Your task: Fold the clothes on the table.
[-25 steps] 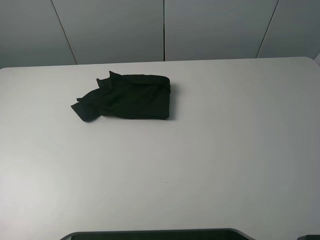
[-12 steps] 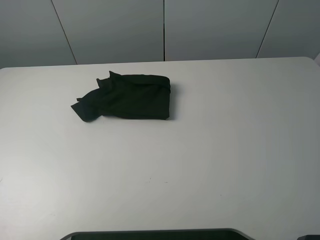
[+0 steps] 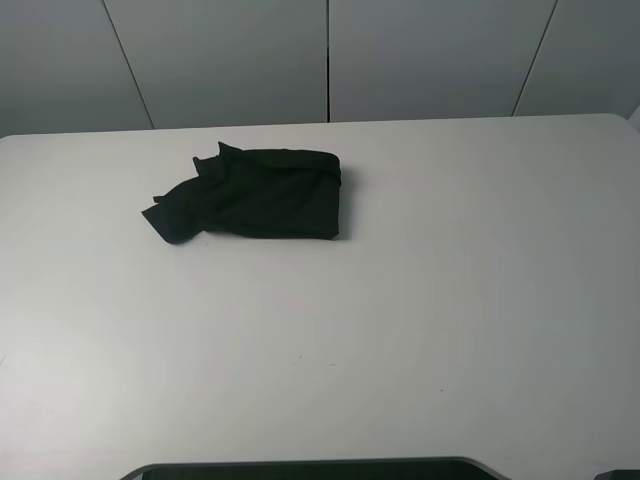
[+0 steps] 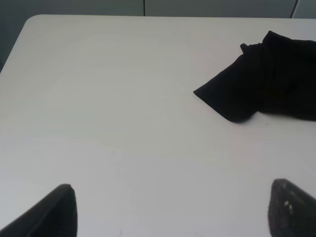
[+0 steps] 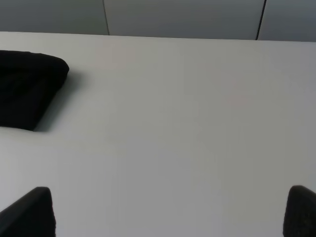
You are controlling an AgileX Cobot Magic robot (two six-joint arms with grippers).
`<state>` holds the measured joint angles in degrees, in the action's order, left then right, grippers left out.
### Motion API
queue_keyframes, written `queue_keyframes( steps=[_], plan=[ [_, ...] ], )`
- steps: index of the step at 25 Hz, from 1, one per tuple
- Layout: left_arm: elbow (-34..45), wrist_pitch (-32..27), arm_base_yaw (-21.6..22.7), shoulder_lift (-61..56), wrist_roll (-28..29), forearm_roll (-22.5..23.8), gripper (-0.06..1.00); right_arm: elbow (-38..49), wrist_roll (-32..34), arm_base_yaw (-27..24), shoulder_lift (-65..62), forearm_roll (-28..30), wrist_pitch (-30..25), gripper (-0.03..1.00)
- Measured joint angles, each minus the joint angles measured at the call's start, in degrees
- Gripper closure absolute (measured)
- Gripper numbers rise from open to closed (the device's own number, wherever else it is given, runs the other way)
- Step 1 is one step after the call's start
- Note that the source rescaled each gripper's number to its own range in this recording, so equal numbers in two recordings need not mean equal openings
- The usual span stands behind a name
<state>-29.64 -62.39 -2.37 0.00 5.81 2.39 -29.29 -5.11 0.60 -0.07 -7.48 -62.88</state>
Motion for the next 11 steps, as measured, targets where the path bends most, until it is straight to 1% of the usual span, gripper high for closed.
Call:
queue_keyframes(
  steps=[2,11],
  plan=[
    [0.0,0.0,0.0,0.0,0.0,0.0,-0.05,0.0,0.1,0.0,0.0,-0.8,0.0,-0.03],
    [0.0,0.0,0.0,0.0,0.0,0.0,-0.05,0.0,0.1,0.0,0.0,-0.8,0.0,-0.03]
  ],
)
